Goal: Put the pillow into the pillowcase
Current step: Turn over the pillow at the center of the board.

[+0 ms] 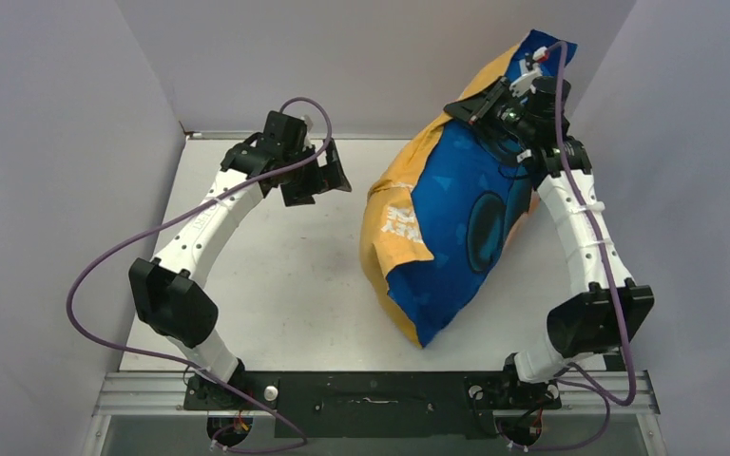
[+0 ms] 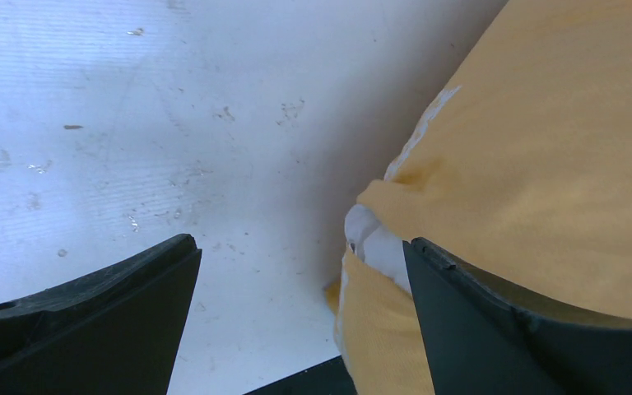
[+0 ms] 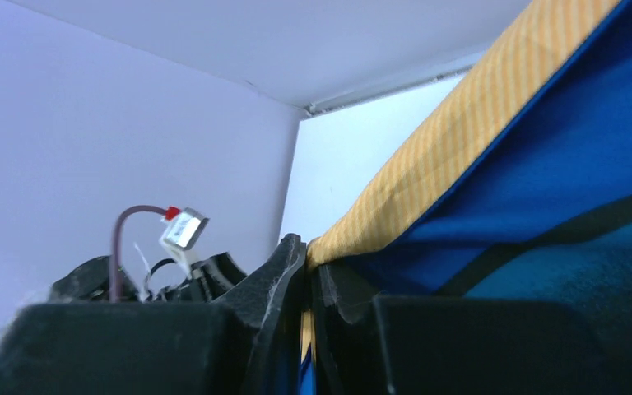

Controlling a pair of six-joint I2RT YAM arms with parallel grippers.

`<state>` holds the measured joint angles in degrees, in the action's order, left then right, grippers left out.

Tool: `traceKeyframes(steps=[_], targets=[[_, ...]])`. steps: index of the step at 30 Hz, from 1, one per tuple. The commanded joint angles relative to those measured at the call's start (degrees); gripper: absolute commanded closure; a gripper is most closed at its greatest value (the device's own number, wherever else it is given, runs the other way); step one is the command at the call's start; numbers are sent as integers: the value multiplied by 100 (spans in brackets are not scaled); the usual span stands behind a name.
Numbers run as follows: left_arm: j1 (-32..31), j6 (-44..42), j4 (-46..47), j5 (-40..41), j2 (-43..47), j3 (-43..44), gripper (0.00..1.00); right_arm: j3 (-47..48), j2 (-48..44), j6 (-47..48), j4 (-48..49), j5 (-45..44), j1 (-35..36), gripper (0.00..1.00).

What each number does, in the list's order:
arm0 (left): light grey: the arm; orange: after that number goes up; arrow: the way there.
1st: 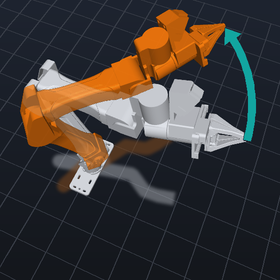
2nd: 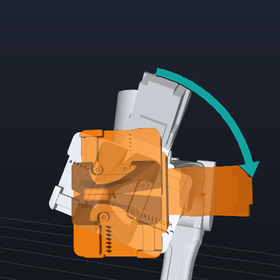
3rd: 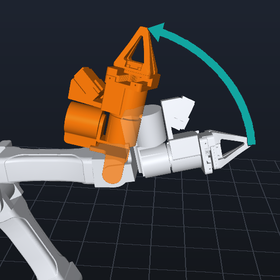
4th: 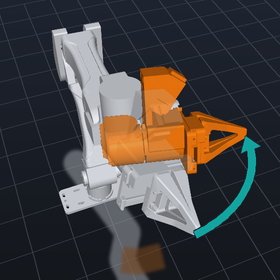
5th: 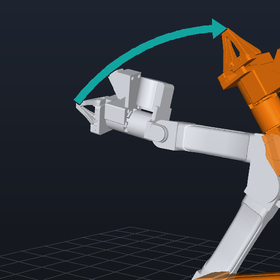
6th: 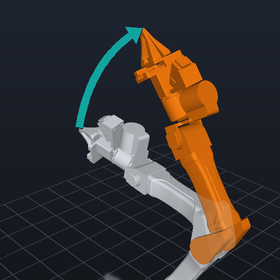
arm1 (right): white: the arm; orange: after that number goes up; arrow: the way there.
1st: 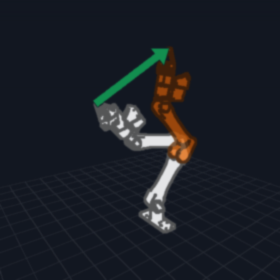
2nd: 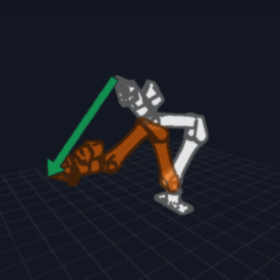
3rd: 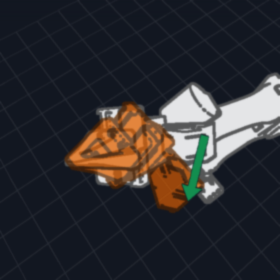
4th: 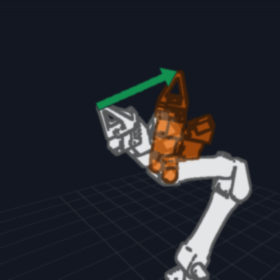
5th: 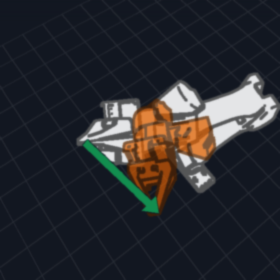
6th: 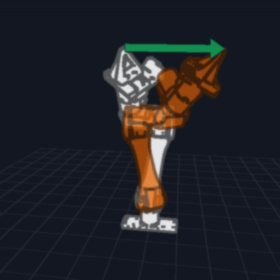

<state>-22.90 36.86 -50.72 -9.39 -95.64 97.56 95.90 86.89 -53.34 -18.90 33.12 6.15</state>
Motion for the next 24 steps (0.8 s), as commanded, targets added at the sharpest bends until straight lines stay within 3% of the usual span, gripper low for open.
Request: traceKeyframes(steps=[1,3,4,7,9,12,18,24], targets=[[-73,161,23,31,352,3,0,926,494,4,1121,100,634,93],[-12,163,-12,163,478,-48,0,1419,960,227,366,11,971,85],[27,151,-31,221,534,-77,0,1711,1214,358,9,26,1097,76],[159,125,-153,432,702,-135,1,2351,1616,767,-907,-63,1269,40],[219,96,-234,630,831,-176,2,2334,1498,1036,-1296,-374,1183,18],[233,77,-176,742,1008,-351,2,1889,1154,1243,-1774,-665,672,1],[233,183,5,569,1160,-764,2,474,422,1785,-2458,-628,-453,7],[490,483,866,358,1572,-1504,4,-717,-241,2347,-2657,-1264,-749,10]])
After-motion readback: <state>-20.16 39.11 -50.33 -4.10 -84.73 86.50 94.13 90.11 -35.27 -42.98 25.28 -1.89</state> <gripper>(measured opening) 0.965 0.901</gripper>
